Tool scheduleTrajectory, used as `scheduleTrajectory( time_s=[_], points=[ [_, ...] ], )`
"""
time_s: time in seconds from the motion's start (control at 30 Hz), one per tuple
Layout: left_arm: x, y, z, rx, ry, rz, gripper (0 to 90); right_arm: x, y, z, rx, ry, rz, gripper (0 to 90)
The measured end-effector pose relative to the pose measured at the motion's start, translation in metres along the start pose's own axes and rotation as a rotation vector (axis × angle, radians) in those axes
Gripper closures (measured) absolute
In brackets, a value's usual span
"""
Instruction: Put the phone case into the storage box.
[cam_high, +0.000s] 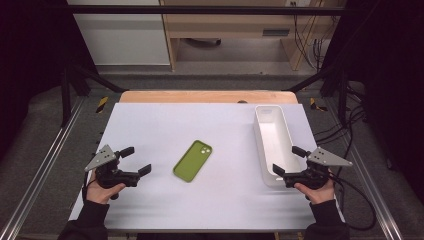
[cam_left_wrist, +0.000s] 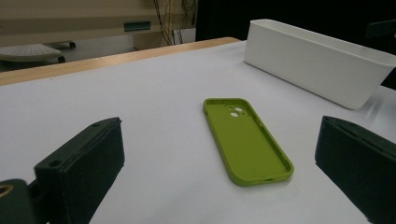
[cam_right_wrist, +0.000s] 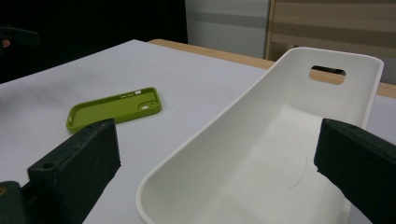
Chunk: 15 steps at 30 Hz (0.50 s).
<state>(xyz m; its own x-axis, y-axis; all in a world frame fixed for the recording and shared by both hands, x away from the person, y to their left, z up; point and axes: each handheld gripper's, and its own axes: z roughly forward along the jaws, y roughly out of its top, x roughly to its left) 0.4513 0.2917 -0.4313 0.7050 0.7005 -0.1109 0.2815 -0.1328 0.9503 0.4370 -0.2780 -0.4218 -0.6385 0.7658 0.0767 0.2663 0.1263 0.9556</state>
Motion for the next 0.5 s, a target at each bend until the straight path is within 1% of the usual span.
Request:
scheduleTrajectory(
  time_s=[0.43,0.5],
  points=[
    [-0.0013,0.0005,0.0010,0.004,-0.004,-0.003,1.0,-0.0001,0.0001,-0.0010,0.001,0.006,-0.004,0.6],
    [-0.0023,0.0008,0.0026,0.011,-0.003,0.000,1.0,0.0001,0.0000,-0.0006,0.003,0.006,-0.005,0.6]
  ],
)
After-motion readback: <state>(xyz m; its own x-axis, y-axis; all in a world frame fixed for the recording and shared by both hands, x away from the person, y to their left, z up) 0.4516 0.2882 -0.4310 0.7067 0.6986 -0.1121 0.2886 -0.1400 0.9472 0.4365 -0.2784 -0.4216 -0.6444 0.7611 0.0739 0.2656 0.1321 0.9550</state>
